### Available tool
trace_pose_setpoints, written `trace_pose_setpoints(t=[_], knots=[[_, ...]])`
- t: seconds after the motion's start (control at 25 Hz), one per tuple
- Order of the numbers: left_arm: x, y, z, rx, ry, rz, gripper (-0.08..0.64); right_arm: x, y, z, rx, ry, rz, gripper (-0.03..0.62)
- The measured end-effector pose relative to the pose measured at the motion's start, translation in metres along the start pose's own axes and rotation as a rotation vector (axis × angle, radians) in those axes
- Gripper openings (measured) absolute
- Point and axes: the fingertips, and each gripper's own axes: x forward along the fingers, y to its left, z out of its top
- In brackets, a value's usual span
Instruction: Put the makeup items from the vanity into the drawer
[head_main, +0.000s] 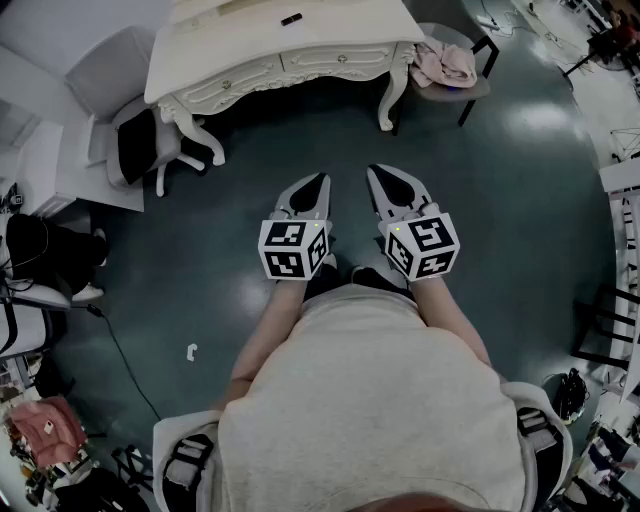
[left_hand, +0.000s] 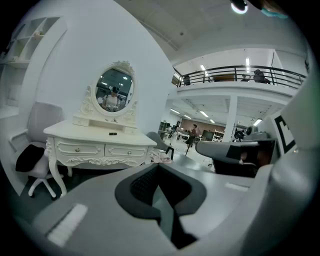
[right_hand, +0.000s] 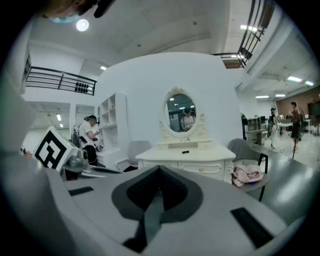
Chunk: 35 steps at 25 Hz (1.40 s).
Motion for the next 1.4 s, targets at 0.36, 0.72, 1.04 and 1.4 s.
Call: trace_pose_setpoints(t=[0.36, 0.72, 1.04, 1.4], knots=[[0.012, 0.004, 0.007, 0.043, 0.002, -0.03, 0.009, 0.01, 0.0, 0.002, 0.032, -0.005, -0.004, 0.008], [0.013, 0.022, 0.032, 0.023, -0.088, -0.094, 0.009, 0.03, 0.001, 0.006, 0.096, -0.049, 0.003, 0.009], [0.013, 0.044, 0.035, -0.028, -0.07, -0.141, 0.009, 0.055, 0.014, -0.001, 0.13, -0.042, -0.007, 0.008], [0.042, 0.056, 0.045, 0.024, -0.09, -0.166, 0.009, 0.101, 0.004, 0.009, 0.12, -0.047, 0.03, 0.008]])
